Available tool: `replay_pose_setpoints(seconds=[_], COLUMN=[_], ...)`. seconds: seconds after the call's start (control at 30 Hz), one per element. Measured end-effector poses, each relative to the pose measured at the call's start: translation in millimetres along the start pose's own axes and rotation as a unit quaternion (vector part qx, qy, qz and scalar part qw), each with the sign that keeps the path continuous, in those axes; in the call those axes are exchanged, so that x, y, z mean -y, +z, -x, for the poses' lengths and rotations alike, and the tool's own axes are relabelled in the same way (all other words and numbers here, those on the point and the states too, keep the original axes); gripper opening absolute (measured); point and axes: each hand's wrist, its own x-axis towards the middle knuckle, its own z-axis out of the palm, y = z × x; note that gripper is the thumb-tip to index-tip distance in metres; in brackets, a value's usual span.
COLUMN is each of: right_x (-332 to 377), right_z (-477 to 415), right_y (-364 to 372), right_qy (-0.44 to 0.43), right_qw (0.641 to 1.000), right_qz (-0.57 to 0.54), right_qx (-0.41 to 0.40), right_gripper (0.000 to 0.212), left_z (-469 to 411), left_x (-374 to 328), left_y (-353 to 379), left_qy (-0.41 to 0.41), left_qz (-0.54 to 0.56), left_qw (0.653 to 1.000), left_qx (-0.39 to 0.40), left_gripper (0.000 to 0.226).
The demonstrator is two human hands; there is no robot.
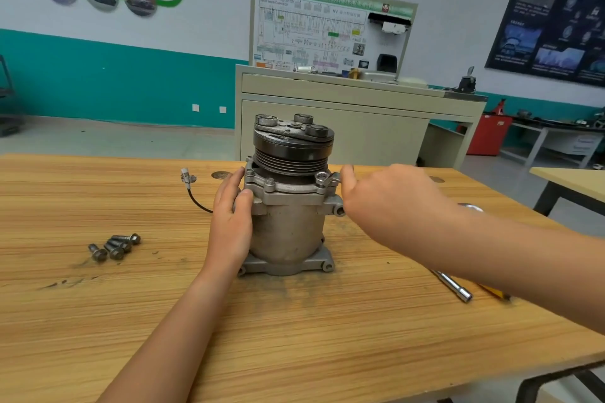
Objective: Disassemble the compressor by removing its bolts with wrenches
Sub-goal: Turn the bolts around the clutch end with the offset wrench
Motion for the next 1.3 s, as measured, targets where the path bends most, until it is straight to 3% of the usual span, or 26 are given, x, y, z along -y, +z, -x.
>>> replay_pose_setpoints(seconds=[0.1,0.27,0.53,0.77,1.13,1.3], right_x=[-10,-20,-15,-16,-33,-22], right_z=[-2,-6,-2,-3,-12,-12], right_y=[3,17,30,20,-2,0], right_qy=[0.009,0.045,0.027,0.001,-0.07,-0.016], right_qw=[1.0,0.996,0.999,1.0,0.994,0.999], right_qz=[0.009,-0.081,-0.034,0.005,0.079,0.032], right_qx=[0.005,0.003,-0.025,-0.017,-0.002,0.018], right_gripper=[0.038,0.02,0.057,0.061,0.041,0.042], left_z=[0,1,0,0,0,0], left_x=[0,-2,0,1,-1,-1], left_y=[0,0,0,1,-1,-1], left_qy=[-0.004,-0.001,-0.001,-0.002,0.008,0.003], left_qz=[-0.002,0.001,0.002,0.001,-0.021,-0.012], left_qw=[1.0,1.0,1.0,1.0,1.0,1.0], left_qx=[-0.001,0.0,-0.003,-0.004,0.003,0.003], left_gripper=[0.041,0.041,0.041,0.04,0.041,0.041])
